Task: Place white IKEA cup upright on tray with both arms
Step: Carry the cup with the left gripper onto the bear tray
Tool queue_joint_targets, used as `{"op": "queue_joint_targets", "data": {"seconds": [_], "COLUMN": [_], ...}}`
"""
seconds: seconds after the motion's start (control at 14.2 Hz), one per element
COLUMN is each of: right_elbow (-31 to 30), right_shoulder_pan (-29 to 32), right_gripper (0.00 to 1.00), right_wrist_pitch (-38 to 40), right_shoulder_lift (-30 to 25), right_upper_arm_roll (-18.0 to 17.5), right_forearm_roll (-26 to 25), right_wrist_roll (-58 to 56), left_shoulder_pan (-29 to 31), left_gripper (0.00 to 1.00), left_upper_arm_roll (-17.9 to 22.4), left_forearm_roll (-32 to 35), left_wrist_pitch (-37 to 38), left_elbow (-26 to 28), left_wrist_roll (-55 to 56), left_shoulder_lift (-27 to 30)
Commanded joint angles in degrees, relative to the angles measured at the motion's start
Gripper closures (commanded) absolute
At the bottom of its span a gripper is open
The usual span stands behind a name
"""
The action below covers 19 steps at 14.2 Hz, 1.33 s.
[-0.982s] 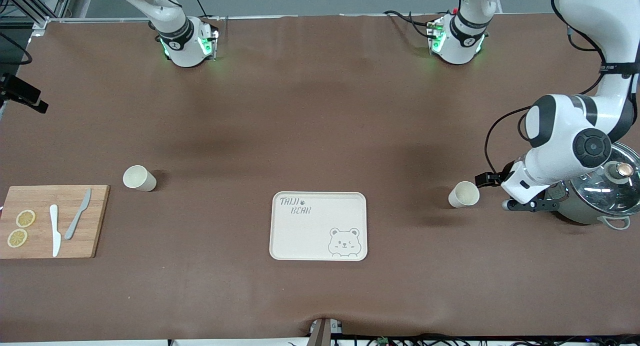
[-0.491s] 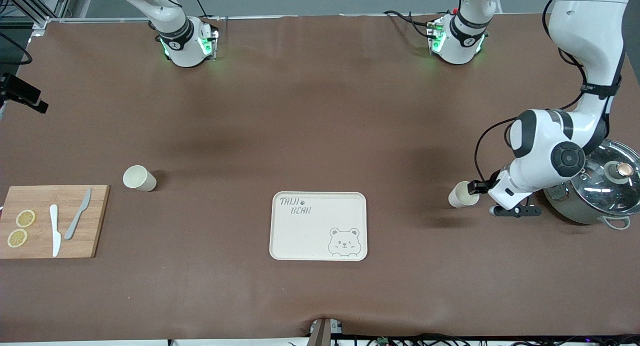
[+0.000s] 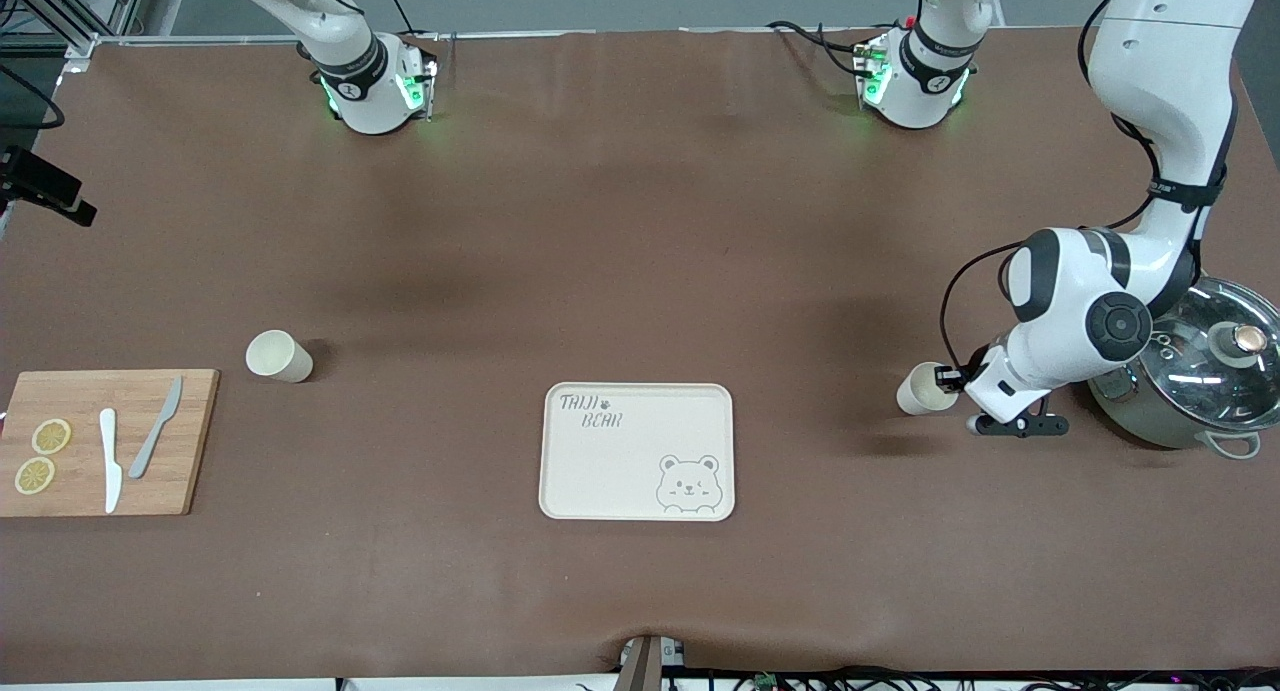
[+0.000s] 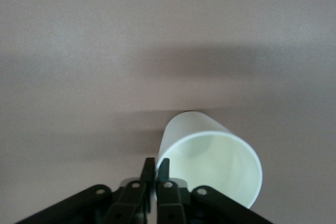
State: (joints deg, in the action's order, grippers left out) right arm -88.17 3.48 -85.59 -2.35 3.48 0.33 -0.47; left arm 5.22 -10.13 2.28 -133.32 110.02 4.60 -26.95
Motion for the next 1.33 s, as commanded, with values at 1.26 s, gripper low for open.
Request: {"op": "queue_joint_targets", "data": {"seconds": [1.26], "right_elbow": [0.3], "right_shoulder_pan": [9.2], "right_gripper": [0.0], "right_wrist_pitch": [-1.7], "right_shoulder_lift": [20.3], "right_upper_arm_roll": [-0.8], "right_forearm_roll": [3.3], "right_wrist_roll": [-1.2], "left_shoulder_pan": [-23.6], "left_gripper": [1.0], "left_upper_arm_roll": [-0.6], "left_forearm_roll": [0.1], "left_wrist_pitch": [17.8], "left_elbow": [-29.9], "left_wrist_roll": [22.1], "left_shoulder_lift": [-9.1]}}
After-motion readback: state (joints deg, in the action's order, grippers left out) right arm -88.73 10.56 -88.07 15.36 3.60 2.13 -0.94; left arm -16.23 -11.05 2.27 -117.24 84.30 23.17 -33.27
